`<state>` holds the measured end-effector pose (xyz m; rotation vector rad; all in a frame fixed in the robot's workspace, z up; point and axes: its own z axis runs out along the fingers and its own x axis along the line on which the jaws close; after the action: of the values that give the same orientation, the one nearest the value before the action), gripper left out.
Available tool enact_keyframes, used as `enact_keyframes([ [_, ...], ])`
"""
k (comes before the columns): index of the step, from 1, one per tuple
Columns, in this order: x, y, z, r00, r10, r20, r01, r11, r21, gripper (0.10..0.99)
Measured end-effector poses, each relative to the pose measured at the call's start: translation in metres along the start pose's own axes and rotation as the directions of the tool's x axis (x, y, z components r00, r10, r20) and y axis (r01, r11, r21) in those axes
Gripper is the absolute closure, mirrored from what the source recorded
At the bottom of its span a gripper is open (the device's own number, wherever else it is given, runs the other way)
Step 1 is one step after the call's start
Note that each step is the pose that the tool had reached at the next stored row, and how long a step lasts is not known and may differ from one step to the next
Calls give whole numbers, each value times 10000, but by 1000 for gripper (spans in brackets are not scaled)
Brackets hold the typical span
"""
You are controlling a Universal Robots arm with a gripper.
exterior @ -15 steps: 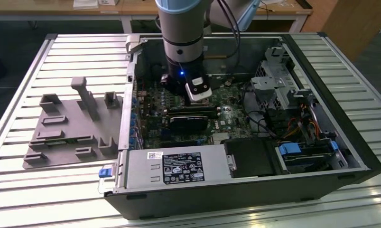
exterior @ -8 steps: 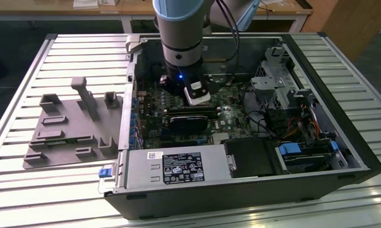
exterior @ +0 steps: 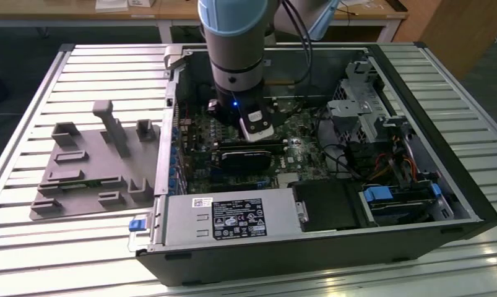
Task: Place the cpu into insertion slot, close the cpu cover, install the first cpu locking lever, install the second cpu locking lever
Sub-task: 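Install the second cpu locking lever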
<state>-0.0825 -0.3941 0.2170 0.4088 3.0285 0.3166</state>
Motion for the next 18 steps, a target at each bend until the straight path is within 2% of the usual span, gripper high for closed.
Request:
enact_keyframes([
  [9,-33,-135,-7,10000,29,-82,-31,9995,-303,984],
  [13,-27,-152,24,9999,51,-143,-58,9986,-534,984],
  [18,-16,-162,59,9998,63,-197,-77,9973,-733,984],
])
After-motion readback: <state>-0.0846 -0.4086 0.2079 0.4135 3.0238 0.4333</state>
